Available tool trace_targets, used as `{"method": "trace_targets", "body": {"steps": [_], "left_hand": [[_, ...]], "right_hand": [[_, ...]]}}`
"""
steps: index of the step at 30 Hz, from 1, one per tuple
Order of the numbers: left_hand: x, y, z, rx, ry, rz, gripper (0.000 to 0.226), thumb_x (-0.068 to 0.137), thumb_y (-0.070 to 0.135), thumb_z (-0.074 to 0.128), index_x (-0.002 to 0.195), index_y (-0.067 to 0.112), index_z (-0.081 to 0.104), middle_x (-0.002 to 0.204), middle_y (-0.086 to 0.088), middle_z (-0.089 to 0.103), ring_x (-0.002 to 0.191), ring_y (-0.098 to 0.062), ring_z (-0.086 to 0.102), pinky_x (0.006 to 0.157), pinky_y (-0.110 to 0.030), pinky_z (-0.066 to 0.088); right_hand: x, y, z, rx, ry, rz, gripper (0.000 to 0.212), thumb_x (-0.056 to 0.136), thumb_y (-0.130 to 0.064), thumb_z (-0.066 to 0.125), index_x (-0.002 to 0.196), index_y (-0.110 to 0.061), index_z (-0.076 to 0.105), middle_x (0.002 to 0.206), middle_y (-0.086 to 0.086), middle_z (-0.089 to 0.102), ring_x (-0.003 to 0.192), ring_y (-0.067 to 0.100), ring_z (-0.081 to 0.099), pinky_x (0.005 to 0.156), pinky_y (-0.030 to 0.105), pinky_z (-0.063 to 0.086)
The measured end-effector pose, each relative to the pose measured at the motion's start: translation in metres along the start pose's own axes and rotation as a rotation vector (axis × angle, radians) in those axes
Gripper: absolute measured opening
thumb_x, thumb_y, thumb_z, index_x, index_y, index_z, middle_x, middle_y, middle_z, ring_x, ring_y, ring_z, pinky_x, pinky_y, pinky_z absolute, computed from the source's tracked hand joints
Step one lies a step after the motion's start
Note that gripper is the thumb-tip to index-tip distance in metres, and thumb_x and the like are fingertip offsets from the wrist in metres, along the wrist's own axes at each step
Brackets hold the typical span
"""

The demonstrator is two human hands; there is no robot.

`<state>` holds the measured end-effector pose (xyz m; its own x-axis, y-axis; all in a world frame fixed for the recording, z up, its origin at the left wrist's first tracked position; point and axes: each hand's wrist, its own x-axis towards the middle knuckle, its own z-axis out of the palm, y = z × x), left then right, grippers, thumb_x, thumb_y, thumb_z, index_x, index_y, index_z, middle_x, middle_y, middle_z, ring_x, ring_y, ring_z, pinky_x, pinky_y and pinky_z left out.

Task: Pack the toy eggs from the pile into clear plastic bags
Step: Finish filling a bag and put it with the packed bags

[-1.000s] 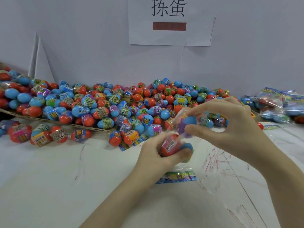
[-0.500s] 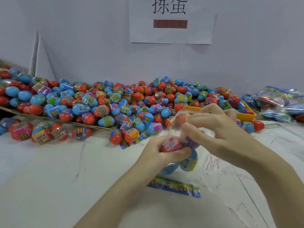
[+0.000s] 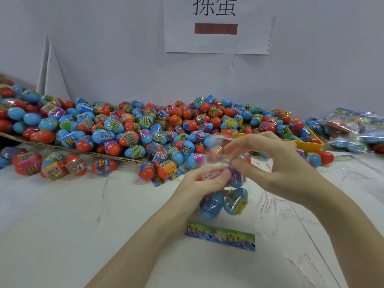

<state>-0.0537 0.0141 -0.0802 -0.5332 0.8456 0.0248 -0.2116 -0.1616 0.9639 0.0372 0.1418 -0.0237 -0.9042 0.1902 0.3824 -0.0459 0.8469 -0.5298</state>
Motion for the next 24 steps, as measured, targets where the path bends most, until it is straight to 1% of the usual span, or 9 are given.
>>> {"method": "trace_targets", "body": {"steps": [4, 6, 8, 10, 12, 14, 18, 21, 24], "left_hand": [[-0.002, -0.001, 0.001, -0.002, -0.018, -0.006, 0.042, 0.064, 0.036, 0.064, 0.099, 0.013, 0.069, 0.079, 0.001, 0.072, 0.074, -0.010, 0.068, 0.062, -0.017, 0.052], [-0.001, -0.002, 0.001, 0.006, -0.010, 0.006, 0.037, 0.064, 0.036, 0.064, 0.094, 0.015, 0.070, 0.078, 0.003, 0.071, 0.074, -0.009, 0.068, 0.061, -0.016, 0.051], [-0.001, -0.002, -0.002, -0.015, 0.019, 0.006, 0.033, 0.063, 0.036, 0.067, 0.091, 0.019, 0.070, 0.076, 0.004, 0.072, 0.071, -0.008, 0.068, 0.058, -0.015, 0.050], [0.000, -0.003, -0.005, -0.009, 0.031, -0.012, 0.029, 0.066, 0.036, 0.075, 0.091, 0.022, 0.073, 0.080, 0.003, 0.073, 0.073, -0.009, 0.068, 0.059, -0.016, 0.051], [0.001, -0.003, -0.004, 0.003, 0.035, -0.023, 0.020, 0.071, 0.034, 0.073, 0.088, 0.025, 0.075, 0.078, 0.005, 0.073, 0.073, -0.007, 0.068, 0.061, -0.014, 0.052], [0.005, -0.001, -0.002, 0.060, 0.088, -0.015, 0.006, 0.075, 0.026, 0.071, 0.077, 0.027, 0.076, 0.065, 0.012, 0.071, 0.064, 0.002, 0.066, 0.060, -0.010, 0.050], [0.009, -0.002, -0.006, 0.126, 0.096, -0.004, 0.016, 0.065, 0.029, 0.064, 0.071, 0.039, 0.075, 0.070, 0.012, 0.071, 0.069, 0.001, 0.064, 0.073, -0.018, 0.047], [0.003, 0.002, -0.006, 0.074, 0.160, 0.096, 0.021, 0.062, 0.031, 0.076, 0.081, 0.022, 0.072, 0.074, 0.011, 0.071, 0.071, 0.001, 0.065, 0.062, -0.011, 0.049], [0.003, 0.005, -0.005, 0.109, 0.284, 0.220, 0.009, 0.078, 0.025, 0.062, 0.084, 0.020, 0.067, 0.068, 0.016, 0.069, 0.063, 0.006, 0.061, 0.053, -0.007, 0.044]], "right_hand": [[0.002, 0.004, 0.004, -0.004, -0.078, 0.003, 0.023, 0.083, -0.027, 0.060, 0.086, -0.048, 0.051, 0.090, -0.029, 0.058, 0.107, 0.001, 0.044, 0.102, 0.048, 0.030], [0.003, 0.003, 0.006, 0.065, -0.071, -0.004, 0.022, 0.082, -0.027, 0.061, 0.089, -0.047, 0.054, 0.092, -0.027, 0.060, 0.103, -0.002, 0.050, 0.100, 0.037, 0.038], [0.005, 0.006, 0.006, 0.191, 0.100, 0.000, 0.023, 0.078, -0.031, 0.065, 0.092, -0.046, 0.056, 0.093, -0.029, 0.060, 0.094, -0.009, 0.054, 0.084, 0.013, 0.044], [0.009, 0.008, 0.006, 0.350, 0.312, 0.105, 0.034, 0.065, -0.047, 0.070, 0.095, -0.049, 0.053, 0.095, -0.035, 0.057, 0.088, -0.013, 0.056, 0.063, 0.004, 0.045], [0.010, 0.011, 0.007, 0.546, 0.267, 0.291, 0.072, 0.043, -0.060, 0.071, 0.108, -0.047, 0.045, 0.102, -0.030, 0.055, 0.088, -0.005, 0.059, 0.057, 0.010, 0.046], [0.009, 0.016, 0.011, 0.623, 0.005, 0.416, 0.097, 0.033, -0.053, 0.077, 0.121, -0.044, 0.036, 0.098, -0.023, 0.062, 0.086, 0.005, 0.065, 0.062, 0.020, 0.051], [0.009, 0.024, 0.021, 0.756, -0.181, 0.394, 0.075, 0.042, -0.029, 0.080, 0.110, -0.034, 0.049, 0.083, -0.010, 0.073, 0.078, 0.011, 0.070, 0.061, 0.020, 0.055], [0.011, 0.028, 0.021, 0.778, -0.150, 0.374, 0.074, 0.038, -0.030, 0.080, 0.107, -0.032, 0.056, 0.091, -0.001, 0.073, 0.081, 0.017, 0.070, 0.066, 0.025, 0.057], [0.012, 0.027, 0.020, 0.760, -0.158, 0.368, 0.070, 0.039, -0.025, 0.081, 0.105, -0.028, 0.058, 0.087, 0.001, 0.073, 0.078, 0.018, 0.070, 0.062, 0.024, 0.057]]}}
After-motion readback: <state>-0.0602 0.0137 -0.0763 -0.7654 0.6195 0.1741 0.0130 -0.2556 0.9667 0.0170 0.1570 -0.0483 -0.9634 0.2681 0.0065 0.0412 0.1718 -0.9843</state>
